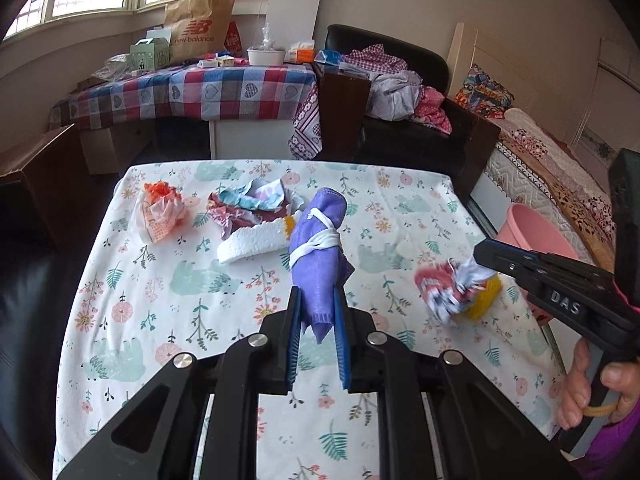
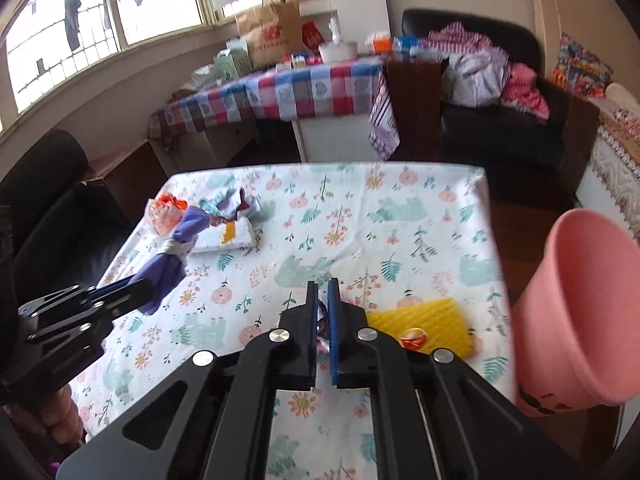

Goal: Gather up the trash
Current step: 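Grasp the purple cloth with the left tool while the right grasps the crumpled red-white wrapper, then carry the purple cloth and crumpled wrapper in both tools over the pink bucket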

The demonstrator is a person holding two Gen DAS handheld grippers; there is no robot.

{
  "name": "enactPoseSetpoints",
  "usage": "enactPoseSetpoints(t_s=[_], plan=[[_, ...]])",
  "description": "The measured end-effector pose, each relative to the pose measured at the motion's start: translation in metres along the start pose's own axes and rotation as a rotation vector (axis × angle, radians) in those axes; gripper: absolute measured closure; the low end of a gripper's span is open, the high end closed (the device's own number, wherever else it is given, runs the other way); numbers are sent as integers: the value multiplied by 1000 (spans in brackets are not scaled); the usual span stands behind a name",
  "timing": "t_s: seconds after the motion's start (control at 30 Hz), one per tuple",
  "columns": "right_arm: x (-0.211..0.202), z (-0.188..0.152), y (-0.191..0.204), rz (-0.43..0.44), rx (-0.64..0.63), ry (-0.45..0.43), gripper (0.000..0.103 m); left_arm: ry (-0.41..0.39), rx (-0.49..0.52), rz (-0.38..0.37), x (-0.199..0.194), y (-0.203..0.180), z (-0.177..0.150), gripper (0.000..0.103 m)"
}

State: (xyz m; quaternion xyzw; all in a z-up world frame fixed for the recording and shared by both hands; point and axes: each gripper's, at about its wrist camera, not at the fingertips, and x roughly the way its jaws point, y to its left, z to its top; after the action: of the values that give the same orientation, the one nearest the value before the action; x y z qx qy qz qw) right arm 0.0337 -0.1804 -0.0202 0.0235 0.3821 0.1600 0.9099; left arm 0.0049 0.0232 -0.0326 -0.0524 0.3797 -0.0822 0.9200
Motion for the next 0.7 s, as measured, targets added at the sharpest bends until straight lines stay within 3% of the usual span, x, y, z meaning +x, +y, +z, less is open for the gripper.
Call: enactPoseSetpoints(t_s=[0.17, 0.3, 0.6, 0.63, 0.7], plan=[[-34, -4, -3, -8, -8, -72, 99, -33, 17, -6, -8, -20, 5, 89], [-49, -10, -9, 32, 17, -76, 99, -56, 41, -18, -16, -33, 7, 89], [-50, -59, -24, 41, 27, 97, 99, -46, 61, -42, -18, -44, -2, 89], [-50, -64, -27, 33, 31, 123, 97, -41, 62, -45, -17, -44, -2, 89], [-48, -73, -31, 24, 38, 157, 83, -33, 63, -50, -15, -45, -4, 89]])
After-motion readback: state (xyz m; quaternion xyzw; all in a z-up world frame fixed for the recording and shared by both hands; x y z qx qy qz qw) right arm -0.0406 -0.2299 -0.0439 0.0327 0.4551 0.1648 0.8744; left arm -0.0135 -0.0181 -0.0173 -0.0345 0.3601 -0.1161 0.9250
